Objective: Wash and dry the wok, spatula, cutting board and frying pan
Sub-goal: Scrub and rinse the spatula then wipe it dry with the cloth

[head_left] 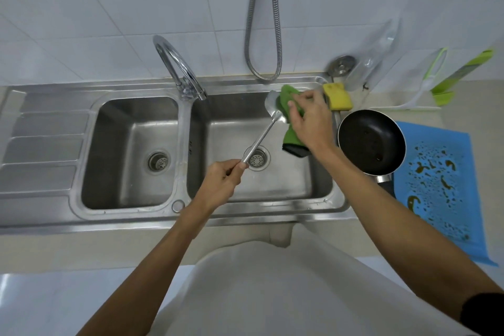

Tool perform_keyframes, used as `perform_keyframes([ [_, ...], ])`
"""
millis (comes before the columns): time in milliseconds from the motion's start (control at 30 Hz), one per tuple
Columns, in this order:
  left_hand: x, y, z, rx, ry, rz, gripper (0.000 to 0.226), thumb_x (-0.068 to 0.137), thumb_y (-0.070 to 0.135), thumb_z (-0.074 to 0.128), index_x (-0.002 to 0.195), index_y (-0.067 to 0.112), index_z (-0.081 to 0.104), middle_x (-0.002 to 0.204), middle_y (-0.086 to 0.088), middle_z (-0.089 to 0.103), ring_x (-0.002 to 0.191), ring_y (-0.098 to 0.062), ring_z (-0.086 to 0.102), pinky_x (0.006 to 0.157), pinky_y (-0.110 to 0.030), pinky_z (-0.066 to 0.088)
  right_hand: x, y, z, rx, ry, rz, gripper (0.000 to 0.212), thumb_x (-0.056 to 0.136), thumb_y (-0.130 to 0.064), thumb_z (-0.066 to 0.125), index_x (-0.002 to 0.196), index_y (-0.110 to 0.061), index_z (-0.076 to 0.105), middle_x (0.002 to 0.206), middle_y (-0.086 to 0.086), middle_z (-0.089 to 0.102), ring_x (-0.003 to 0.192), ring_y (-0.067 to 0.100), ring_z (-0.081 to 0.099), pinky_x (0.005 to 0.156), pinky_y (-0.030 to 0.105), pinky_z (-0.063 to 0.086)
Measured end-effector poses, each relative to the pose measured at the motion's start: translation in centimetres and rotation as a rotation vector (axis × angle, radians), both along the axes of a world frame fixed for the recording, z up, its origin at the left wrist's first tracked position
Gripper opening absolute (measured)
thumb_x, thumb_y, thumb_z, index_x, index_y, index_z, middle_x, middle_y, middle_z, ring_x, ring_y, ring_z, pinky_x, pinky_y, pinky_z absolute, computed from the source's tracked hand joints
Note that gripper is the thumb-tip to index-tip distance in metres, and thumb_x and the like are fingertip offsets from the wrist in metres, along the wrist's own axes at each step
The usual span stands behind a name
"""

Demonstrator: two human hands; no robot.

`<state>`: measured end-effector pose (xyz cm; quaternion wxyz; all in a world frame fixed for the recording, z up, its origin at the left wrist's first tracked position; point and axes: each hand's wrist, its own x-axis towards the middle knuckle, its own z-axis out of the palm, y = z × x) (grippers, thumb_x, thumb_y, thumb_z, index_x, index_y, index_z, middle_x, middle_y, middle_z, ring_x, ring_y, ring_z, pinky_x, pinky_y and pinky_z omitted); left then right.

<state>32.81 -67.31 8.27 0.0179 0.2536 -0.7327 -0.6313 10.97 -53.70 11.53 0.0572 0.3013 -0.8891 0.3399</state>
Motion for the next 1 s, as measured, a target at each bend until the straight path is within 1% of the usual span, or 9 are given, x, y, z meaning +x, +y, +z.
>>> perform_keyframes([
  [67, -0.2, 0.5, -0.1, 0.018, -0.020, 0.016, 0.031, 0.102, 0.034, 0.054, 0.095, 0.008, 0.069, 0.062, -0.005, 0.036, 0.043, -0.008, 0.028, 0.036, -0.021, 0.025, -0.4, 0.3, -0.2, -0.027, -0.068, -0.086, 0.031, 0.097, -0.022, 0.060, 0.121, -0.005, 0.071, 0.106, 0.014, 0.057, 0.094, 0.026, 0.059, 0.081, 0.033, 0.051],
  [167, -0.4, 0.9, -0.4, 0.010, -0.045, 0.028, 0.028, 0.102, 0.037, 0.053, 0.092, 0.017, 0.071, 0.058, 0.001, 0.038, 0.043, -0.008, 0.029, 0.037, -0.021, 0.026, 2.2, 0.7, -0.7, -0.019, 0.048, 0.140, 0.030, 0.097, -0.024, 0.061, 0.119, -0.008, 0.072, 0.104, 0.011, 0.058, 0.090, 0.021, 0.058, 0.072, 0.026, 0.048],
  [300, 0.5, 1.4, -0.4, -0.044, 0.000, -0.018, 0.065, 0.091, 0.057, 0.055, 0.095, -0.007, 0.064, 0.056, 0.006, 0.035, 0.047, -0.008, 0.028, 0.042, -0.020, 0.026, -1.5, 1.3, -0.3, 0.062, -0.160, 0.026, 0.033, 0.098, -0.028, 0.060, 0.123, -0.009, 0.071, 0.108, 0.010, 0.060, 0.099, 0.027, 0.061, 0.086, 0.039, 0.051],
  [500, 0.5, -0.2, 0.7, -0.120, 0.038, -0.059, 0.062, 0.095, 0.052, 0.057, 0.093, -0.010, 0.062, 0.057, 0.003, 0.034, 0.047, -0.010, 0.029, 0.042, -0.021, 0.026, -1.6, 2.3, 0.4, 0.005, -0.120, 0.284, 0.033, 0.096, -0.026, 0.064, 0.124, -0.010, 0.070, 0.101, 0.010, 0.058, 0.096, 0.021, 0.056, 0.088, 0.035, 0.048],
  [600, 0.4, -0.1, 1.1, -0.220, 0.047, -0.120, 0.055, 0.099, 0.043, 0.054, 0.092, -0.011, 0.063, 0.054, 0.009, 0.037, 0.047, -0.007, 0.032, 0.045, -0.018, 0.030, -3.3, 2.2, 1.1, 0.048, -0.236, 0.154, 0.035, 0.096, -0.027, 0.064, 0.128, -0.013, 0.068, 0.106, 0.012, 0.059, 0.101, 0.026, 0.057, 0.094, 0.046, 0.048],
  [633, 0.6, 0.0, 1.3, -0.230, 0.056, -0.117, 0.059, 0.097, 0.048, 0.053, 0.091, -0.010, 0.063, 0.054, 0.009, 0.038, 0.048, -0.007, 0.033, 0.045, -0.018, 0.030, -3.1, 2.3, 1.2, 0.039, -0.228, 0.143, 0.035, 0.096, -0.029, 0.064, 0.128, -0.013, 0.068, 0.106, 0.011, 0.059, 0.101, 0.024, 0.057, 0.095, 0.044, 0.048],
  [733, 1.1, -0.3, 1.4, -0.258, 0.059, -0.108, 0.064, 0.094, 0.053, 0.052, 0.089, -0.009, 0.064, 0.055, 0.003, 0.040, 0.050, -0.010, 0.035, 0.048, -0.023, 0.033, -0.9, 2.3, 1.5, -0.013, -0.110, 0.321, 0.037, 0.094, -0.033, 0.062, 0.125, -0.013, 0.070, 0.102, 0.001, 0.056, 0.095, 0.007, 0.051, 0.092, 0.016, 0.043],
  [867, 2.3, -0.5, 1.5, -0.275, 0.037, -0.192, 0.065, 0.094, 0.057, 0.053, 0.091, -0.007, 0.065, 0.056, 0.003, 0.042, 0.051, -0.011, 0.037, 0.049, -0.024, 0.034, -2.4, 4.2, 1.1, 0.115, -0.187, 0.285, 0.035, 0.096, -0.027, 0.065, 0.127, -0.011, 0.069, 0.105, 0.015, 0.059, 0.104, 0.028, 0.058, 0.098, 0.035, 0.045],
  [1000, 3.2, 0.3, 1.0, -0.141, 0.016, -0.155, 0.079, 0.086, 0.072, 0.057, 0.094, -0.007, 0.063, 0.056, 0.003, 0.039, 0.045, -0.010, 0.031, 0.040, -0.021, 0.029, -1.1, 9.3, -0.4, 0.071, -0.215, 0.144, 0.035, 0.095, -0.029, 0.065, 0.125, -0.010, 0.070, 0.104, 0.011, 0.059, 0.098, 0.020, 0.060, 0.092, 0.025, 0.043],
])
